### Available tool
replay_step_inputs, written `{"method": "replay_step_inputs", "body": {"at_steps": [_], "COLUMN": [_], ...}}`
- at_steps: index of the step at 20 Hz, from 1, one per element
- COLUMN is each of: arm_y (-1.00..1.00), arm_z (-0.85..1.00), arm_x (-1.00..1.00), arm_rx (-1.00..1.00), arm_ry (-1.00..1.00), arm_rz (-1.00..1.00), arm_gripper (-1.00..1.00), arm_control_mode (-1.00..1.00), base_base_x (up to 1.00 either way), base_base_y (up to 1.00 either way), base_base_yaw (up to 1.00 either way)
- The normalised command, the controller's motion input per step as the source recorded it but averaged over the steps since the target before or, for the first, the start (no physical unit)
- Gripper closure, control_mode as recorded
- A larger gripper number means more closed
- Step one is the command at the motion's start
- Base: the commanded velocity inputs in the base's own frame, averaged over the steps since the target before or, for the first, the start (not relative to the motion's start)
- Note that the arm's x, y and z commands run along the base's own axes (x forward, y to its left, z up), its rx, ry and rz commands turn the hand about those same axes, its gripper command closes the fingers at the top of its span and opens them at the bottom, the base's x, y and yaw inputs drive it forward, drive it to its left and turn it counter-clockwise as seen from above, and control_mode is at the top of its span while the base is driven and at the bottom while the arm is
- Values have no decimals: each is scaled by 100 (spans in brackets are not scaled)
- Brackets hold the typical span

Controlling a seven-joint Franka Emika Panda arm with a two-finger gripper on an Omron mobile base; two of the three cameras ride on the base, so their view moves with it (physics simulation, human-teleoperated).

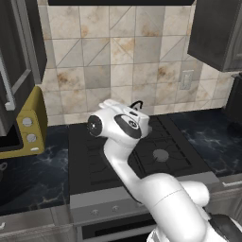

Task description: Pick the kettle from the cabinet and place it on a stove burner. Then pick the pot from the counter and place it on another stove burner. Finally, turn both burners on.

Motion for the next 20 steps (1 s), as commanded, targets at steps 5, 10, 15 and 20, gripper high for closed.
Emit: {"method": "replay_step_inputs", "body": {"at_steps": [5,10,15,20], "arm_y": [21,20,24,19], "arm_z": [-17,-15,-26,-31], "arm_x": [40,39,29,18], "arm_rx": [0,0,0,-4], "arm_ry": [1,2,3,1], "arm_rz": [-5,-6,-8,-11], "arm_gripper": [100,100,100,100], "arm_control_mode": [-100,-100,-100,-100], "base_base_x": [0,0,0,0], "base_base_y": [0,0,0,0], "base_base_yaw": [0,0,0,0]}}
